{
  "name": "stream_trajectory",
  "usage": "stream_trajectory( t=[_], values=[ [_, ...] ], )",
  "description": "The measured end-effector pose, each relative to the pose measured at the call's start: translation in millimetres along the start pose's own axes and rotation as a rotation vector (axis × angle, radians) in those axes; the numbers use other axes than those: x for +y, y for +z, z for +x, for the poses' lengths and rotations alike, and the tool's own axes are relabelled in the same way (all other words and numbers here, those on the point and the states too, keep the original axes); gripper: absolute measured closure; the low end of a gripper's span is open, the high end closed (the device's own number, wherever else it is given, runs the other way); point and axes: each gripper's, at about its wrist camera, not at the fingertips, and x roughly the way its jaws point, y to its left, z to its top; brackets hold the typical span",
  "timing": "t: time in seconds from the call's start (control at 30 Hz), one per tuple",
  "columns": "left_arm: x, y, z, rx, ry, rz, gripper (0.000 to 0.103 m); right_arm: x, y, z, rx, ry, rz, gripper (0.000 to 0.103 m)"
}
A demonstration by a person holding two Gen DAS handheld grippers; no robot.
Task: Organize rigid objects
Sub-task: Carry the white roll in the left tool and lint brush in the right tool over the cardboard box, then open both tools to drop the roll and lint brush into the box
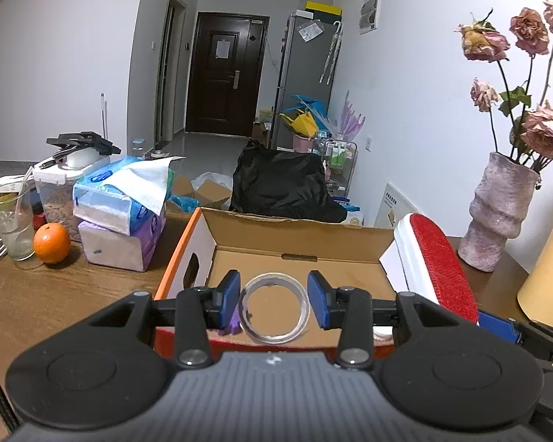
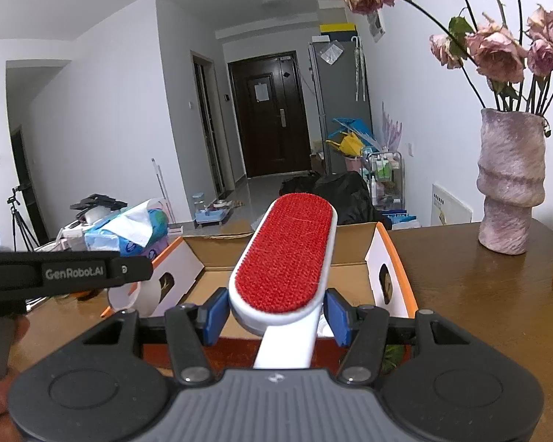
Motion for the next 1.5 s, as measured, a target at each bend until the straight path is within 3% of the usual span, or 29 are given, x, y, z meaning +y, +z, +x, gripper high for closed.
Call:
stream_trajectory(
  t=[0.97,1.5],
  values=[
    [12.2,24.3,86.6,0.055,0.070,0.008,0.062,-23.3,34.9,93.5,0.128,-0.020,0.092,0.048],
    [16.9,21.8,104.0,0.085,0.088,0.033,0.062,-33.5,34.7,116.3,0.183,-0.028,0.113,0.048]
  ],
)
